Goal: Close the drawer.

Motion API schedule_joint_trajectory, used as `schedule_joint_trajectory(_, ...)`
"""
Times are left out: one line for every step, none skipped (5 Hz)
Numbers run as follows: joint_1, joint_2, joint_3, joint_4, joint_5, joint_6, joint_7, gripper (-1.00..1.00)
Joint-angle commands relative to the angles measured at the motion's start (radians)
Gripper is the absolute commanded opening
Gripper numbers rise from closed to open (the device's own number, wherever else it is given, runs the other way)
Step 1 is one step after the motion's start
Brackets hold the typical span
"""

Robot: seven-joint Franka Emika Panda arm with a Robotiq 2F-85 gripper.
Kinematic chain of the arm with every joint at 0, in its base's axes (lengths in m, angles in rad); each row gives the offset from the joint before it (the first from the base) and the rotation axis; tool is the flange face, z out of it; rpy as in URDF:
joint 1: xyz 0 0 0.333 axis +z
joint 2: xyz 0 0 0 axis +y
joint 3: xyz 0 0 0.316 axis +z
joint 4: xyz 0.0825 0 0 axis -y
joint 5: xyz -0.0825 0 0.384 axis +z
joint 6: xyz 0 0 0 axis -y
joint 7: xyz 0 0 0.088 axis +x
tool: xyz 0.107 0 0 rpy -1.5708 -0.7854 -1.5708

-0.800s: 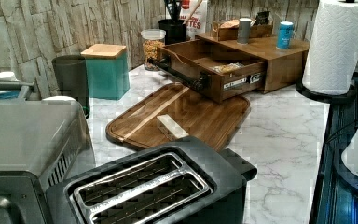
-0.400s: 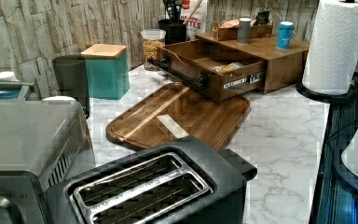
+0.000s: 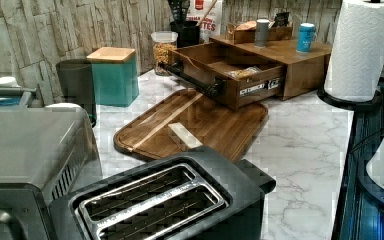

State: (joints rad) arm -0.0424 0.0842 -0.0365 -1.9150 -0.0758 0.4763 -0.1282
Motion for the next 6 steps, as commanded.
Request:
schedule_joint_trajectory(0.023, 0.092, 0.021, -0.016, -0.065, 0.096, -0.095, -1.00)
schedule_joint_trajectory(0.027, 0.167, 0.019, 0.070, -0.076, 0.102, -0.100, -1.00)
schedule_joint_trajectory(0.035, 0.186, 0.011, 0.085, -0.086, 0.129, -0.088, -1.00)
schedule_joint_trajectory(0.045, 0.212, -0.002, 0.072, -0.118, 0.213, -0.061, -1.00)
schedule_joint_trajectory(0.037, 0.253, -0.013, 0.093, -0.128, 0.242, -0.057, -1.00)
schedule_joint_trajectory(0.026, 0.299, -0.026, 0.126, -0.122, 0.254, -0.060, -1.00)
